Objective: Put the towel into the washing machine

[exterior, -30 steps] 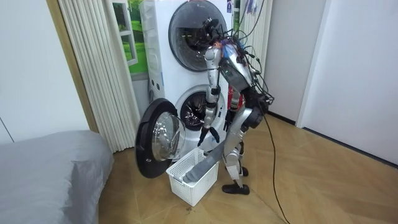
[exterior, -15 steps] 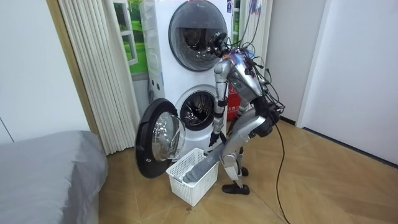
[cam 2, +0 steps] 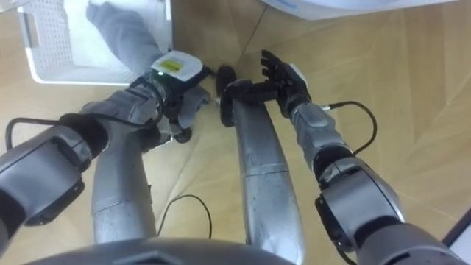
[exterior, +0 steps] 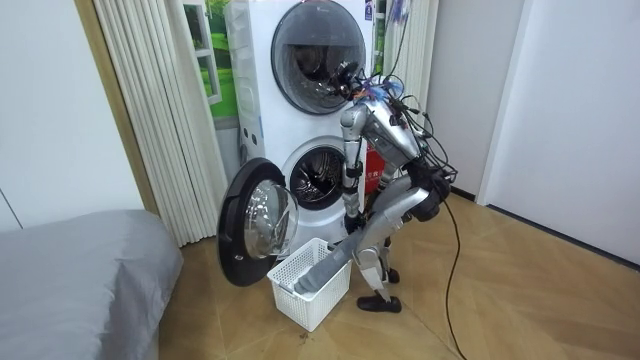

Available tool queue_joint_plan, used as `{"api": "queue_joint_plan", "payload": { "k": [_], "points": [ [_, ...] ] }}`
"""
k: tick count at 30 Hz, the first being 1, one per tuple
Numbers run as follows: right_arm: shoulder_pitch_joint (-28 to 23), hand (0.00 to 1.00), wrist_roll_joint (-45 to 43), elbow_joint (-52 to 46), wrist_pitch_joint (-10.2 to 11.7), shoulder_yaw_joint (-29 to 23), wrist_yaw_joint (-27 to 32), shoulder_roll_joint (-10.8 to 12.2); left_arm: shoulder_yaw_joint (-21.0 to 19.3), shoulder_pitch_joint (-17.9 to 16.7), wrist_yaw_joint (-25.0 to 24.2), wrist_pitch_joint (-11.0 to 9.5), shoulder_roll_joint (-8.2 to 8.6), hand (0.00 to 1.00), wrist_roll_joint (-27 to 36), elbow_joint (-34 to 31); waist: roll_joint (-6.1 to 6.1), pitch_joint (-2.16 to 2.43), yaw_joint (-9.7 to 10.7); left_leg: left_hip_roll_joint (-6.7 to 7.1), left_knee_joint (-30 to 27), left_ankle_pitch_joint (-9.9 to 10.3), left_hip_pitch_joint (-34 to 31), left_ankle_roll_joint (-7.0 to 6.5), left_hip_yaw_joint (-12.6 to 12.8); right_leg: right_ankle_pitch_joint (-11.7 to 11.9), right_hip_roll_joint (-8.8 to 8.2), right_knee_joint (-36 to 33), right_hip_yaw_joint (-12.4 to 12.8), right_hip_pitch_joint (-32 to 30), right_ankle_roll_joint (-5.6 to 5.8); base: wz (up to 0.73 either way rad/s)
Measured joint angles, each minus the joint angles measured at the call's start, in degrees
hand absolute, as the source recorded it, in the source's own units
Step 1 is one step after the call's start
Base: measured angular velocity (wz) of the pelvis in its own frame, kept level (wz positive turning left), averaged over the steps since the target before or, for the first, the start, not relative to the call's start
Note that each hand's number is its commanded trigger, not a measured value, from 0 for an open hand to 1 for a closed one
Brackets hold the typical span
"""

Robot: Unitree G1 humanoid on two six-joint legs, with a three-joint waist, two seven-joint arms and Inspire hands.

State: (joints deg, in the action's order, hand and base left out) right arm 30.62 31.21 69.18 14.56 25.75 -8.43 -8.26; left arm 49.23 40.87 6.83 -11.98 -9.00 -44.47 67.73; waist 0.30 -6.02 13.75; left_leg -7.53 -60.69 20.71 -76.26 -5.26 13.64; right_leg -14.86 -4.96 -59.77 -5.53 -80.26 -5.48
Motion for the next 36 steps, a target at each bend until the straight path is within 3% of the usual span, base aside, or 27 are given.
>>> {"api": "queue_joint_plan", "payload": {
  "k": [9, 13, 23, 29, 33, 36],
  "points": [
    [0.7, 0.00, -1.4, 0.2, 0.4, 0.2, 0.1, 0.0, 3.2, 2.5, -7.4, -0.1, 0.08, 1.00, 0.2, -0.3, -0.05, 0.03, 1.0, -0.09, 0.5, -0.1, 0.2, -0.21, 0.2, -0.1, -0.05, 0.3, 0.0, 0.2, 0.11, 0.00],
    [0.7, 0.00, -1.3, 2.2, 0.3, 0.6, 0.1, 0.2, 4.6, 1.5, -9.9, -0.1, -0.21, 1.00, 0.1, -0.3, -0.06, 0.04, 1.9, -0.11, 1.8, -0.1, 2.2, -0.13, 0.2, -0.1, 0.11, 1.6, -0.1, 2.3, 0.09, -0.01],
    [-0.4, 0.00, 2.9, 6.3, 0.2, 0.6, 0.3, 0.6, 5.5, -0.6, -12.0, -0.1, 1.05, 1.00, 1.5, -0.4, -0.02, 0.08, 1.5, 0.38, 6.1, -0.2, 11.2, 0.15, 0.3, -0.4, 0.15, 6.1, -0.7, 11.6, 0.65, 0.00],
    [-4.5, 0.00, 3.4, 7.0, -1.6, -0.3, 1.5, 0.5, -2.9, -3.7, -8.4, -1.2, 0.22, 1.00, 3.9, -0.4, 0.24, 0.04, -1.7, 0.35, 10.4, -0.4, 20.8, 0.66, 0.5, 0.0, 0.70, 10.7, -1.3, 21.5, 1.07, -0.03],
    [-7.1, 0.00, 1.9, 6.1, -2.1, -0.9, 1.6, -0.1, -9.8, -6.1, -2.7, -2.1, -1.94, 1.00, 4.6, -2.5, 0.59, 0.11, -3.5, 1.39, 15.0, -1.9, 26.3, 1.04, 0.4, 0.8, 0.40, 14.5, -1.8, 27.0, 1.28, 0.06],
    [-7.7, 0.00, 1.9, 6.2, -2.1, -1.1, 2.3, -0.5, -14.0, -7.2, 2.8, -3.1, -1.86, 1.00, 6.9, -2.6, 0.65, 0.11, -5.3, 1.41, 16.2, -2.1, 29.1, 1.29, 0.4, 0.7, 0.43, 15.8, -2.3, 30.0, 1.35, 0.03]
  ]
}}
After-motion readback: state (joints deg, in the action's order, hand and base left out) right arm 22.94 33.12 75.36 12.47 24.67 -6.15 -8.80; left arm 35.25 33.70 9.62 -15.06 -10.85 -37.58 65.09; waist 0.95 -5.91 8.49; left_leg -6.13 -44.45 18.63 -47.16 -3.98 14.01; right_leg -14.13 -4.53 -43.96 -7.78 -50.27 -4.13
